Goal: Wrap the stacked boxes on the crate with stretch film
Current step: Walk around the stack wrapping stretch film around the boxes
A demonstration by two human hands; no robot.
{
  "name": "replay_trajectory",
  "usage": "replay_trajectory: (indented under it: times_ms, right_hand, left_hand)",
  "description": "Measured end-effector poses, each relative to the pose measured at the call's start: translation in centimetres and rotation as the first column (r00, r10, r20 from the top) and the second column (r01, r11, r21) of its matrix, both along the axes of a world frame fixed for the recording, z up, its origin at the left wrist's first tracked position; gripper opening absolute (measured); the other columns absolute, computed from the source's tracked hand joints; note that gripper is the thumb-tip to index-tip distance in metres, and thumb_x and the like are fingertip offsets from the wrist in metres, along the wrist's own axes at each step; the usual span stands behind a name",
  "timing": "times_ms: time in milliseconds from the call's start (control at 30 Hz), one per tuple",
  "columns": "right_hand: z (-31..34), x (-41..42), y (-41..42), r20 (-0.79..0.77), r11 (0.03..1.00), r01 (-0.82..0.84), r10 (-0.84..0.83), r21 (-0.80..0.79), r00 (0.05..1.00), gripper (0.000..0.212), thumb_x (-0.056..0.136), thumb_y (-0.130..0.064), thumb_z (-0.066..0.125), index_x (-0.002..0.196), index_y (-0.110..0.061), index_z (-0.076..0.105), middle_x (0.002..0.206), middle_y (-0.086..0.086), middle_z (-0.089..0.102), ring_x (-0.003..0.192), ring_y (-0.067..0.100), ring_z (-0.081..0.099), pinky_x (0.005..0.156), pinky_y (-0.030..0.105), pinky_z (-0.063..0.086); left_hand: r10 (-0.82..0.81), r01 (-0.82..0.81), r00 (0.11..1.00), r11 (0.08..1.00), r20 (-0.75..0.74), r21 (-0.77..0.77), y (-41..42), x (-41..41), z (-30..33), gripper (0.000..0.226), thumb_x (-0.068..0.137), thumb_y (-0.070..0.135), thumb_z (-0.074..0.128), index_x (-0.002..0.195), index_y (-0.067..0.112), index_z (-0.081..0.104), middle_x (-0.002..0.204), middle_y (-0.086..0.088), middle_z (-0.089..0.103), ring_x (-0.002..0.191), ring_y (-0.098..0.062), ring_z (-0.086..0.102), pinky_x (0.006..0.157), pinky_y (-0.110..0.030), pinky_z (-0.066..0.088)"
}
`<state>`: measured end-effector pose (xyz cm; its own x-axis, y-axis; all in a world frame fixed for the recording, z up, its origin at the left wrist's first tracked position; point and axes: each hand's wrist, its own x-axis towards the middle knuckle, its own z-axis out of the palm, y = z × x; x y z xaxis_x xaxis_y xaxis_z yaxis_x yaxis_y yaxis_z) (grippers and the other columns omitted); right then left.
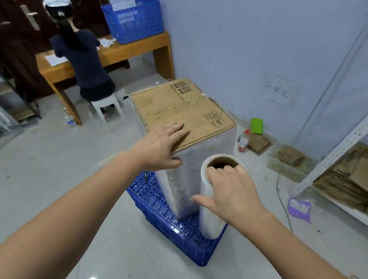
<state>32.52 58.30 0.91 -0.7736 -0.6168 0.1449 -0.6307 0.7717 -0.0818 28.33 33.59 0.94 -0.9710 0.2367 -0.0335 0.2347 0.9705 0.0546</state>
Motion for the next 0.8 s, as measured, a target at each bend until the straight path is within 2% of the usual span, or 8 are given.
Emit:
replay_trajectory:
  times_ms: [67, 167, 233, 333, 433, 533, 700, 800]
  right_hand:
    - [0.0, 0.4, -1.3, 0.023, 0.996, 0.09, -0.09, -0.005, 0.996, 0.048, 0.083, -0.072, 0.052, 0.072, -0.027, 0.041, 0.066, -0.01, 0.042, 0.071, 0.016, 0.043, 0.079, 0.036, 0.041]
    - [0.1, 1.4, -3.2, 0.006, 0.985, 0.169, -0.169, -0.01, 0.986, 0.034, 0.09, -0.056, 0.054, 0.087, -0.022, 0.061, 0.085, -0.005, 0.059, 0.086, 0.019, 0.055, 0.083, 0.034, 0.041]
    - [0.2, 2.0, -4.2, 0.032, 0.974, 0.226, -0.227, 0.027, 0.973, 0.031, 0.093, -0.049, 0.052, 0.081, -0.021, 0.054, 0.078, -0.004, 0.056, 0.081, 0.02, 0.057, 0.077, 0.034, 0.041]
    - [0.4, 2.3, -5.6, 0.022, 0.934, 0.308, -0.317, 0.182, 0.948, 0.053, 0.087, -0.068, 0.05, 0.067, -0.02, 0.045, 0.059, -0.006, 0.047, 0.058, 0.018, 0.05, 0.061, 0.033, 0.039]
    - [0.5, 1.9, -6.3, 0.048, 0.914, 0.328, -0.348, 0.238, 0.936, 0.06, 0.078, -0.078, 0.053, 0.062, -0.022, 0.043, 0.058, -0.005, 0.049, 0.051, 0.014, 0.044, 0.049, 0.03, 0.03]
    - [0.9, 2.1, -5.8, 0.04, 0.945, 0.219, -0.235, 0.241, 0.971, 0.056, 0.083, -0.072, 0.053, 0.06, -0.024, 0.039, 0.058, -0.007, 0.044, 0.055, 0.015, 0.041, 0.051, 0.031, 0.026]
    - [1.0, 3.7, -4.5, 0.015, 0.947, -0.133, 0.135, 0.292, 0.991, 0.05, 0.08, -0.063, 0.059, 0.058, -0.022, 0.043, 0.057, -0.006, 0.043, 0.062, 0.021, 0.047, 0.061, 0.03, 0.025]
    - [1.7, 4.6, -4.8, 0.07, 0.938, -0.19, 0.178, 0.29, 0.982, 0.043, 0.082, -0.06, 0.06, 0.066, -0.023, 0.048, 0.063, -0.004, 0.045, 0.068, 0.02, 0.045, 0.064, 0.03, 0.028]
  left_hand:
    - [-0.066, 0.065, 0.998, 0.998, 0.012, 0.015, -0.9, -0.3, -0.6, 0.104, 0.086, 0.057, 0.072, 0.166, 0.03, 0.011, 0.174, -0.003, 0.005, 0.16, -0.018, 0.003, 0.128, -0.036, -0.002]
    - [-0.191, 0.193, 0.979, 0.981, 0.064, -0.017, -2.9, -0.9, -0.6, 0.115, 0.081, 0.065, 0.072, 0.166, 0.031, 0.003, 0.174, -0.004, -0.005, 0.16, -0.018, -0.005, 0.128, -0.036, -0.005]
    - [-0.263, 0.266, 0.962, 0.963, 0.07, -0.051, -3.8, -1.2, -0.6, 0.12, 0.079, 0.071, 0.071, 0.166, 0.031, -0.001, 0.173, -0.006, -0.008, 0.16, -0.02, -0.006, 0.129, -0.037, -0.004]
    - [-0.312, 0.314, 0.95, 0.947, 0.032, -0.075, -4.2, -1.4, -0.8, 0.122, 0.077, 0.077, 0.068, 0.166, 0.029, 0.001, 0.173, -0.008, -0.007, 0.16, -0.021, -0.005, 0.129, -0.036, -0.003]
    - [-0.317, 0.312, 0.947, 0.946, -0.058, -0.086, -4.4, -1.2, -1.5, 0.113, 0.082, 0.08, 0.061, 0.167, 0.029, 0.006, 0.174, -0.006, -0.002, 0.16, -0.02, -0.001, 0.128, -0.034, -0.004]
    - [-0.311, 0.3, 0.945, 0.948, -0.105, -0.102, -4.3, -1.2, -2.0, 0.104, 0.086, 0.076, 0.056, 0.167, 0.029, 0.009, 0.174, -0.005, 0.003, 0.16, -0.021, 0.003, 0.126, -0.032, -0.005]
    - [-0.283, 0.272, 0.95, 0.957, -0.134, -0.098, -4.0, -1.1, -2.2, 0.095, 0.09, 0.077, 0.046, 0.166, 0.032, 0.012, 0.174, -0.004, 0.008, 0.16, -0.021, 0.007, 0.129, -0.038, 0.004]
    - [-0.26, 0.248, 0.957, 0.963, -0.127, -0.101, -3.7, -0.9, -2.2, 0.091, 0.093, 0.076, 0.041, 0.166, 0.033, 0.009, 0.174, -0.004, 0.007, 0.16, -0.021, 0.006, 0.13, -0.039, 0.005]
